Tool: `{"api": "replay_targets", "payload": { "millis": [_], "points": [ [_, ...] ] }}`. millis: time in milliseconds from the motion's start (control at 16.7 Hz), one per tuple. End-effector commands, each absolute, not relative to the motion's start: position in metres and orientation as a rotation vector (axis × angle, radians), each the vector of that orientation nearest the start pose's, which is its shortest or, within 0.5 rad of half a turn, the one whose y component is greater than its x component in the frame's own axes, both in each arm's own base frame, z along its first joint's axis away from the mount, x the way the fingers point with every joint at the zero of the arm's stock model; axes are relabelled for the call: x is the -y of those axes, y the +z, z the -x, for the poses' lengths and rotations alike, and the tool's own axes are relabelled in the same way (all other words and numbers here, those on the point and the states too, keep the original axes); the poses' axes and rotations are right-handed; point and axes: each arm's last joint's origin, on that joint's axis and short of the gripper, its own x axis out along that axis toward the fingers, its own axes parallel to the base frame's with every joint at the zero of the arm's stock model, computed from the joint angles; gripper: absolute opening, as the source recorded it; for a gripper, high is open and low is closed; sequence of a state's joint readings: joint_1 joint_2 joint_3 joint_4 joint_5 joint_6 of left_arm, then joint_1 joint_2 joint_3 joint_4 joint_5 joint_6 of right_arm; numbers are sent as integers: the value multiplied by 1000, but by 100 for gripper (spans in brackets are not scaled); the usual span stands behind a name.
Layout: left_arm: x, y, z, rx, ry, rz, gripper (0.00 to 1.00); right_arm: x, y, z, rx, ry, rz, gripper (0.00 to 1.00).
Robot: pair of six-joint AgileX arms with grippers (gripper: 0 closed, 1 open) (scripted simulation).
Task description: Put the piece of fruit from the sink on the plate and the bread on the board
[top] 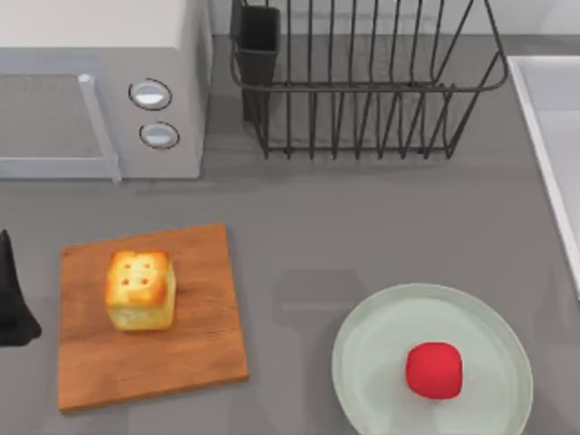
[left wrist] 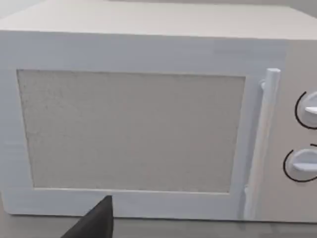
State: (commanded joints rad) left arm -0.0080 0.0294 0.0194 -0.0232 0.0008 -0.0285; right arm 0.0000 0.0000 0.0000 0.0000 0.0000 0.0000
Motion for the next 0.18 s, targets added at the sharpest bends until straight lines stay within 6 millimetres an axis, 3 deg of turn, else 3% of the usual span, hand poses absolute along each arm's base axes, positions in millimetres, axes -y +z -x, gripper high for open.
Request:
{"api": "replay_targets", "payload": {
  "millis": [180],
  "points": [
    [1,160,-106,0,0,0,100,1,160,-106,0,0,0,100]
  ]
}}
